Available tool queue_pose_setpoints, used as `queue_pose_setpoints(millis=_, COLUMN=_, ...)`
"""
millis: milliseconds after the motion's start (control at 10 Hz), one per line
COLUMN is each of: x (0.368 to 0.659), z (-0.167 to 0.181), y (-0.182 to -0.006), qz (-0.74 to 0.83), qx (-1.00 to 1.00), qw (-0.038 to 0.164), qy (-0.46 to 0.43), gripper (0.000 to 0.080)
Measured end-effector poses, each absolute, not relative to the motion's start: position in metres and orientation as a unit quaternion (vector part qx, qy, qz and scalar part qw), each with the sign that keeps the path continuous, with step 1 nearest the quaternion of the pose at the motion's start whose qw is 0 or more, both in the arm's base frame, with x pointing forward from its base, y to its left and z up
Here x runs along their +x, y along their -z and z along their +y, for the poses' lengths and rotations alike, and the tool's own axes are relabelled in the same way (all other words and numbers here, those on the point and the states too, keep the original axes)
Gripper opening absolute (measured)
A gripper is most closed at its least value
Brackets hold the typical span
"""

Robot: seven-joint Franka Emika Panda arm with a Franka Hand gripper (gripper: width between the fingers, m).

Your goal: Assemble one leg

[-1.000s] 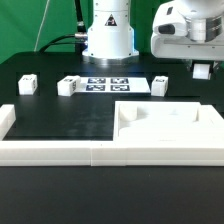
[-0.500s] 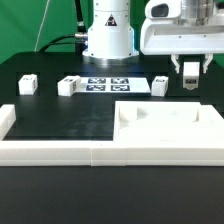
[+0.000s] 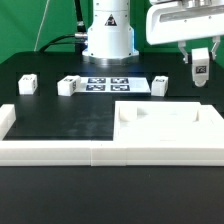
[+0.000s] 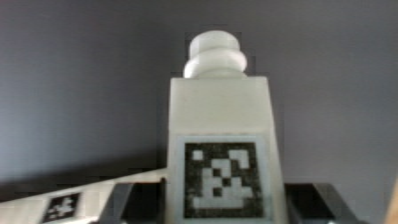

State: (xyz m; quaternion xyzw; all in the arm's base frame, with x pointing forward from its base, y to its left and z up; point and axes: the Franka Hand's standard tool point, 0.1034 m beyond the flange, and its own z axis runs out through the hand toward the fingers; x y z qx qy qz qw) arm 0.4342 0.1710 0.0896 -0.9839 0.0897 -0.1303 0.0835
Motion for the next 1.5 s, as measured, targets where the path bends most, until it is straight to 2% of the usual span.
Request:
queue_pose_setpoints(millis=100, x=0.433, z=0.176, y=-0.091, qz=0.091, qx=-0.980, qw=0.091, qy=0.150, gripper=0.0291)
queue_pose_setpoints(millis=300, x=0.430, z=0.182, y=-0.088, qz=0.063, qx=-0.983, qw=0.087, qy=0.148, gripper=0.0291)
queue_pose_setpoints(millis=500, x=0.436, z=0.175, y=-0.095, qz=0.005, qx=-0.985, qw=0.071, qy=0.157, gripper=0.0291)
queue_pose_setpoints(millis=700, x=0.448, z=0.149, y=-0.098, qz=-0.038, qx=-0.983, qw=0.051, qy=0.169, gripper=0.0291)
queue_pose_setpoints(millis=900, x=0.463, z=0.127, y=-0.103, qz=-0.050, qx=-0.982, qw=0.041, qy=0.178, gripper=0.0291)
queue_pose_setpoints(millis=1300, x=0.463, z=0.130, y=-0.102, qz=-0.057, qx=-0.982, qw=0.040, qy=0.177, gripper=0.0291)
queue_pose_setpoints(millis=1500, x=0.484, z=0.127, y=-0.105, qz=-0.086, qx=-0.977, qw=0.034, qy=0.190, gripper=0.0291)
